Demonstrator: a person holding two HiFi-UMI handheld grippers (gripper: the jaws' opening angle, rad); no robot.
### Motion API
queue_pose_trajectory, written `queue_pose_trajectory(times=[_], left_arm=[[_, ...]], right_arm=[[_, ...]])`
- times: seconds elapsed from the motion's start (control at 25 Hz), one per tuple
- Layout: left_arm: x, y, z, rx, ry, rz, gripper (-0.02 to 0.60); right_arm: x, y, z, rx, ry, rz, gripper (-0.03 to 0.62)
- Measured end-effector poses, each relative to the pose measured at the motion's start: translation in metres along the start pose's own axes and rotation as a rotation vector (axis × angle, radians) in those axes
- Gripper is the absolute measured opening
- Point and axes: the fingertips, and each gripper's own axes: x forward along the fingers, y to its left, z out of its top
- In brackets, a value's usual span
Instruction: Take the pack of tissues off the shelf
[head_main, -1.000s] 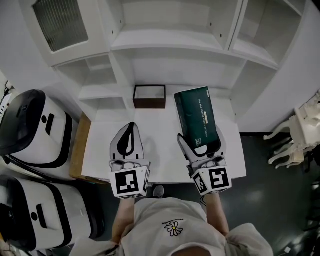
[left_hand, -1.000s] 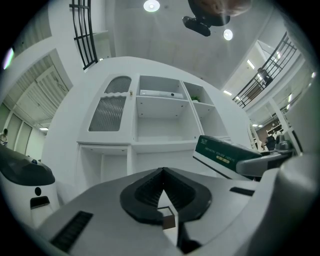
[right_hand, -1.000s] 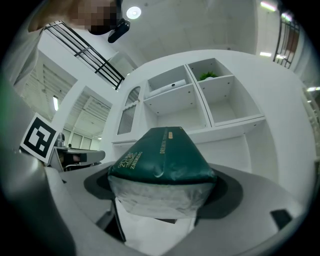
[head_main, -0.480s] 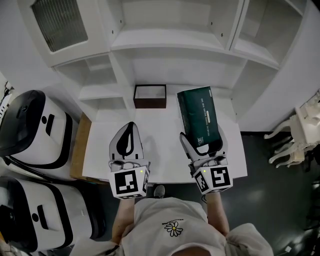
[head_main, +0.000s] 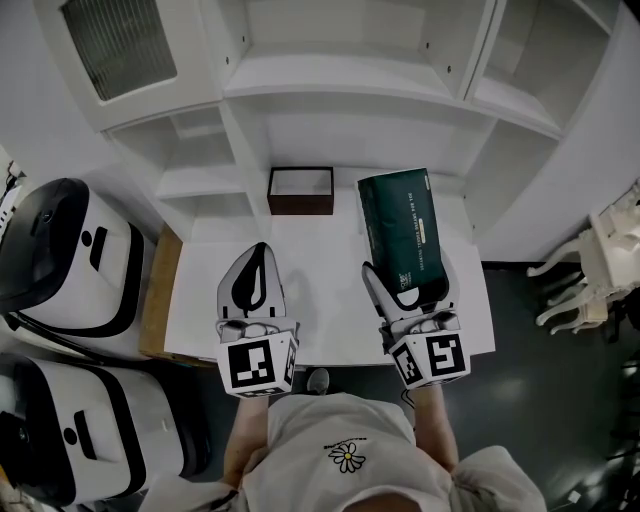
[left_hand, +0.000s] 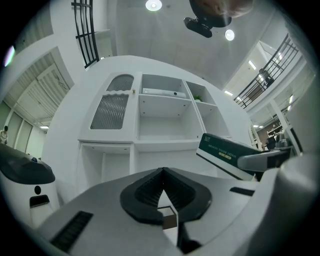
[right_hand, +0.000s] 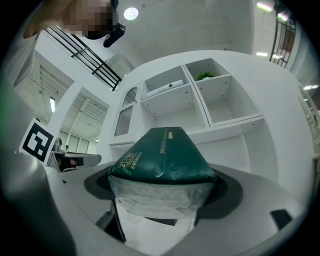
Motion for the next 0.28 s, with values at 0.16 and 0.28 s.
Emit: queue_pose_trajectory(times=[0.16, 0.28], left_arm=[[0.002, 0.002, -0.0013, -0.002, 0.0, -0.002, 0.0], [0.0034, 0.004, 0.0, -0.001, -0.005, -0.005, 0.0]], right_arm=[[0.0021, 0.0009, 0.0019, -0.003, -0.005, -0.001, 0.465], [0.0036, 0.0015, 0.0029, -0.004, -0.007, -0.003, 0.465]])
